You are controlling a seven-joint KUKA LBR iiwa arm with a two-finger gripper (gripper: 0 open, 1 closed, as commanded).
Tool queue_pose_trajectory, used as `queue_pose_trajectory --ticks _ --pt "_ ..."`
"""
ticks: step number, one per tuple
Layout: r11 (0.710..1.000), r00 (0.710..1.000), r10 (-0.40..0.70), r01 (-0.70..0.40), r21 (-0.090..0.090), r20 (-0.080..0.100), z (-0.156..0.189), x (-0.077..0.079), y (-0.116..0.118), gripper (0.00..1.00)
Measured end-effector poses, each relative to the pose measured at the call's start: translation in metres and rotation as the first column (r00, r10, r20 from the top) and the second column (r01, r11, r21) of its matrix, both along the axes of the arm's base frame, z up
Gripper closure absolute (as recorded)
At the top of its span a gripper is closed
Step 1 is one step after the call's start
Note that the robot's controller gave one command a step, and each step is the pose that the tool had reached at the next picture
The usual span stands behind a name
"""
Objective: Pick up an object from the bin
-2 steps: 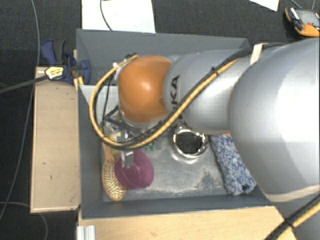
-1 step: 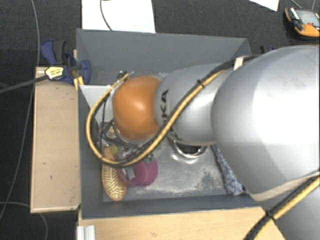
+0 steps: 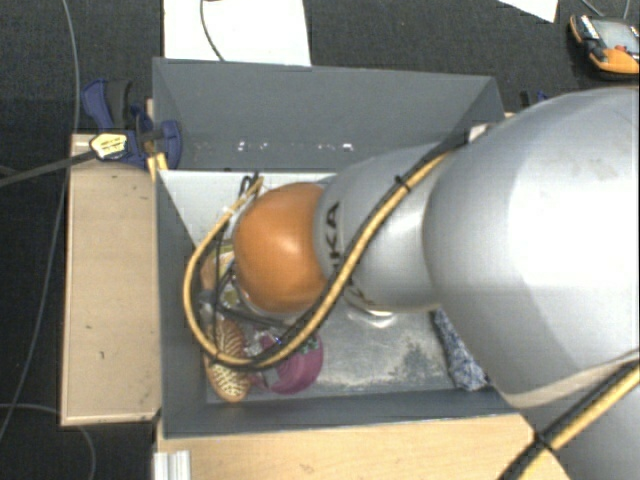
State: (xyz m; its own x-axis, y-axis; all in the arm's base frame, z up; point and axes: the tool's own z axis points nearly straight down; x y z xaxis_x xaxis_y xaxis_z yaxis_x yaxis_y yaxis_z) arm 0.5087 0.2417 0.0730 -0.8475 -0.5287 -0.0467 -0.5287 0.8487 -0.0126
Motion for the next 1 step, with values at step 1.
queue_pose_trajectory --ticks 1 --pt "1.0 1.0 -0.006 0.006 0.006 0.011 0.0727 0.0188 -0.0023 0.0"
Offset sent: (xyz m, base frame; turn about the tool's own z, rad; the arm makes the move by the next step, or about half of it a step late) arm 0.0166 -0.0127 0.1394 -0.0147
